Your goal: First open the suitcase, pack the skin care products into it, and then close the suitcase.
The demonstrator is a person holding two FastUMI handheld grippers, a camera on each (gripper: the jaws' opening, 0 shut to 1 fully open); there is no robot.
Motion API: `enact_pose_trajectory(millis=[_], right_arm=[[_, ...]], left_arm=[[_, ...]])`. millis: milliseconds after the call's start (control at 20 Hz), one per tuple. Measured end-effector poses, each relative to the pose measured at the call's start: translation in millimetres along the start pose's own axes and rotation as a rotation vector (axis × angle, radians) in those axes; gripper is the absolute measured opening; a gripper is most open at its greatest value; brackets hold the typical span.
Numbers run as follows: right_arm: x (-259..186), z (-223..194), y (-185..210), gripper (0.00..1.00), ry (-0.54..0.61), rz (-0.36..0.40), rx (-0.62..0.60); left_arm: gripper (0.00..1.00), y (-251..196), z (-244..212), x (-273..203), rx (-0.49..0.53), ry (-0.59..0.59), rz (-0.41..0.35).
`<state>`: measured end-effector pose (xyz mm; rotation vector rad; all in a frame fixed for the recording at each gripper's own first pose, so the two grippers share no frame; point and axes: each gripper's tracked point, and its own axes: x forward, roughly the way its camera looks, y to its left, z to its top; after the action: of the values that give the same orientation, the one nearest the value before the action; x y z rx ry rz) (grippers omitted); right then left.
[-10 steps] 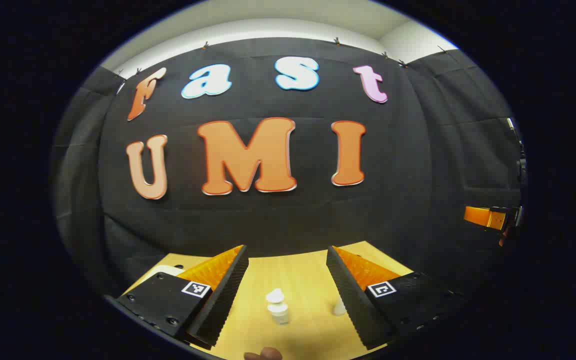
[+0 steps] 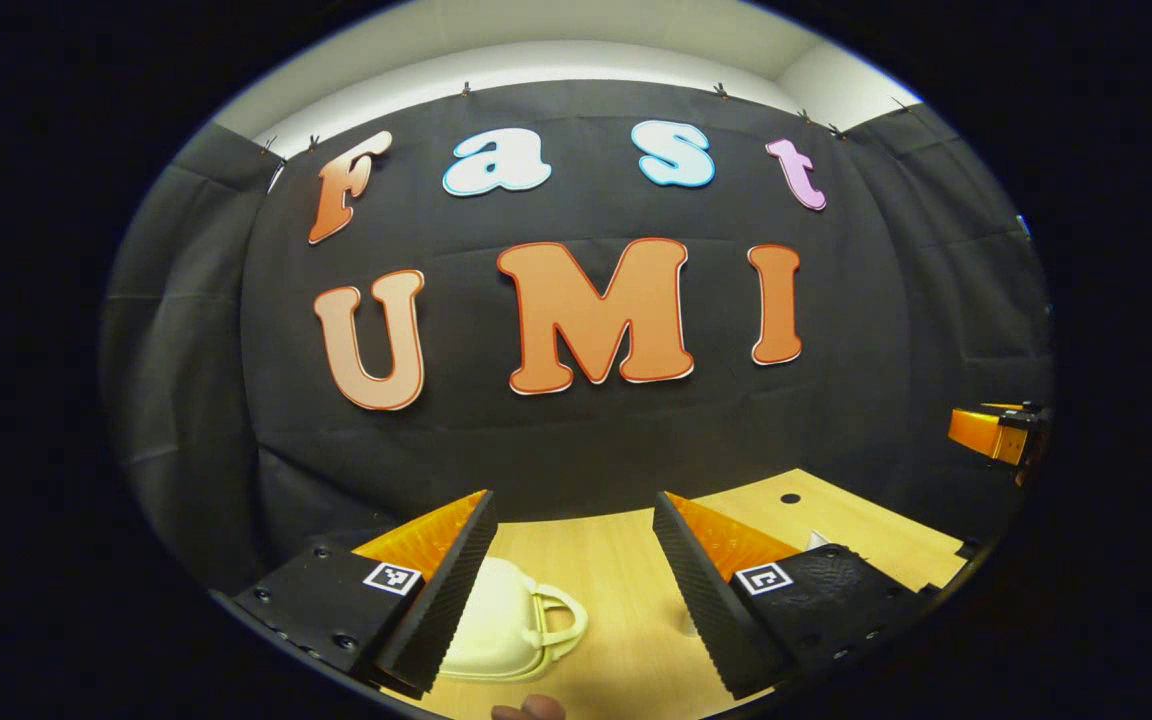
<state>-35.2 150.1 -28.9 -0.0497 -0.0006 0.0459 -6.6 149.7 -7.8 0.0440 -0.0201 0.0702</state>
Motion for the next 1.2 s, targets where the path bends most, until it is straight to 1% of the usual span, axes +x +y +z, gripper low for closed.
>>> enact_pose_trajectory(millis=[100, 200, 250, 300, 400, 450, 500, 550, 650, 750, 850, 950, 1050, 1100, 1200], right_arm=[[10, 3, 3, 0.95, 0.002, 0.008, 0.009], [24, 5, 7, 0.95, 0.004, 0.035, 0.007], [32, 5, 9, 1.00, 0.010, 0.055, 0.000], [40, 6, 10, 0.95, 0.014, 0.077, -0.008], [55, 9, 11, 0.95, 0.019, 0.116, -0.019], [62, 8, 12, 1.00, 0.025, 0.136, -0.020], [70, 10, 14, 0.95, 0.018, 0.150, -0.020], [77, 10, 15, 0.95, 0.015, 0.150, -0.026], [84, -2, 15, 0.95, 0.030, 0.149, -0.034], [87, -8, 24, 0.95, 0.025, 0.142, -0.028], [85, -20, 29, 0.95, 0.047, 0.133, -0.033], [81, -22, 37, 0.95, 0.038, 0.137, -0.049], [79, -27, 39, 0.95, 0.029, 0.125, -0.086], [78, -31, 37, 0.95, 0.038, 0.117, -0.095], [74, -40, 40, 0.95, 0.066, 0.132, -0.085]], left_arm=[[0.98, 3, -4, 5, -0.012, 0.014, 0.016], [0.99, 4, -3, 15, -0.045, 0.012, 0.043], [0.98, 6, 1, 19, -0.056, 0.005, 0.067], [0.98, 5, 1, 22, -0.057, 0.000, 0.093], [0.98, 5, -1, 28, -0.059, 0.001, 0.142], [0.99, 4, -3, 30, -0.068, -0.001, 0.159], [0.98, 5, -2, 33, -0.076, -0.011, 0.176], [0.99, 7, -4, 36, -0.087, -0.012, 0.186], [0.99, 8, -11, 38, -0.105, -0.018, 0.172], [0.99, 15, -17, 41, -0.098, -0.017, 0.164], [0.99, 23, -27, 37, -0.067, 0.009, 0.159], [1.00, 28, -36, 39, -0.008, 0.009, 0.157], [0.99, 21, -59, 40, 0.045, 0.042, 0.135], [0.99, 17, -73, 40, 0.079, 0.068, 0.126], [0.99, 15, -96, 42, 0.189, 0.109, 0.123]])
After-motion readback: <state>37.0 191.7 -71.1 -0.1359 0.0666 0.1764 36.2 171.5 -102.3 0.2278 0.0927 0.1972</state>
